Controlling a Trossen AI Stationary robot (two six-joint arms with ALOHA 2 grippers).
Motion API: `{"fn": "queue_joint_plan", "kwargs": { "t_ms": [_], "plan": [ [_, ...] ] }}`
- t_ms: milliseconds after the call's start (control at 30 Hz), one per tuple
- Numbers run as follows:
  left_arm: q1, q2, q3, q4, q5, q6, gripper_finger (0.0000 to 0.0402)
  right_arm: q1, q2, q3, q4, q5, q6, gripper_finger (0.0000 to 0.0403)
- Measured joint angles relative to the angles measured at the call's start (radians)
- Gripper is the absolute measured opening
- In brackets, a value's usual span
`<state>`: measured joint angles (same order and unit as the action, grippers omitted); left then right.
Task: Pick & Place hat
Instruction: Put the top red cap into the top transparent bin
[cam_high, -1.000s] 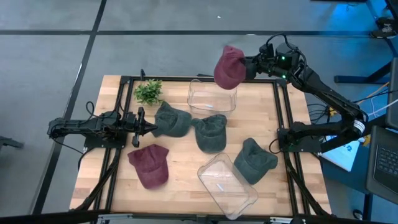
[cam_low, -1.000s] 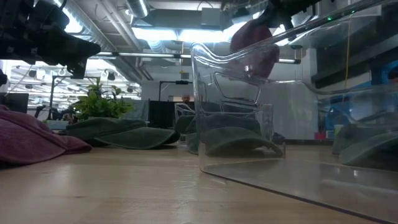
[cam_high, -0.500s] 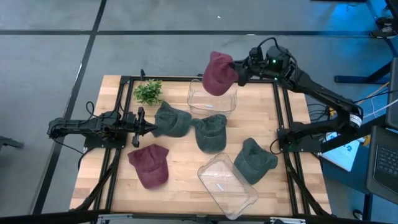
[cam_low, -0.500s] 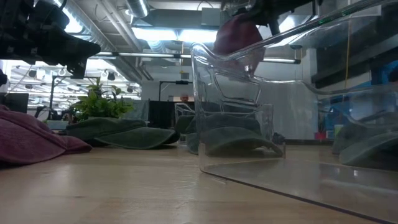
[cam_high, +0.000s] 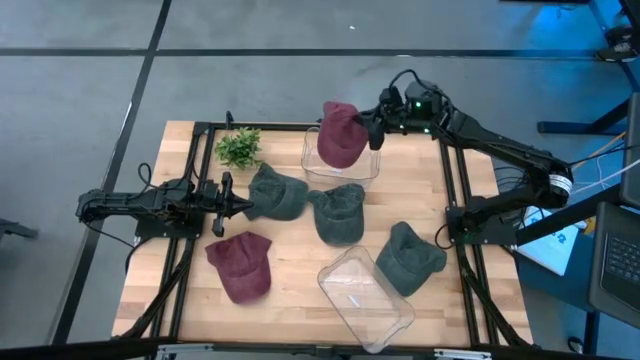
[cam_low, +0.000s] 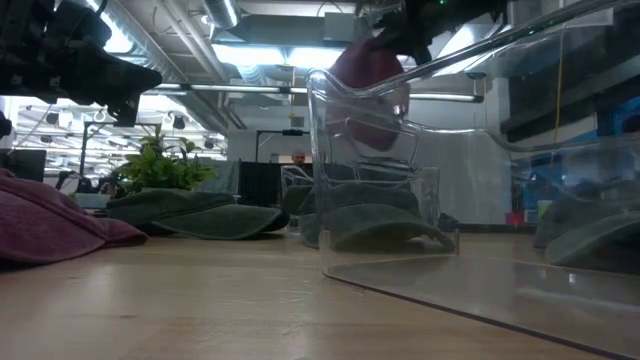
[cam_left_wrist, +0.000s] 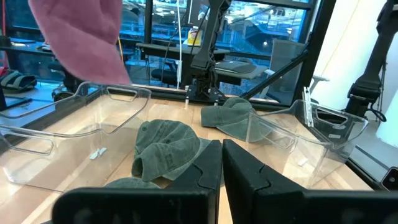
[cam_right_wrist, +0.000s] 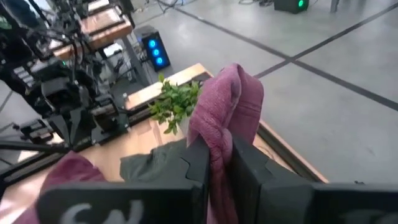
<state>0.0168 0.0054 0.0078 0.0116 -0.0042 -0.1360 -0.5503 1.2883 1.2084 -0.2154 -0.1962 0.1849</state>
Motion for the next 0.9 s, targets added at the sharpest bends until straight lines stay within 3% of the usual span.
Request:
{"fn": "queue_joint_plan", "kwargs": {
  "t_ms": [900],
  "plan": [
    [0.0,0.0,0.0,0.0,0.0,0.0,0.0012,0.001,0.212,0.0,-0.006,-0.009,-0.066,0.0041]
  ]
}}
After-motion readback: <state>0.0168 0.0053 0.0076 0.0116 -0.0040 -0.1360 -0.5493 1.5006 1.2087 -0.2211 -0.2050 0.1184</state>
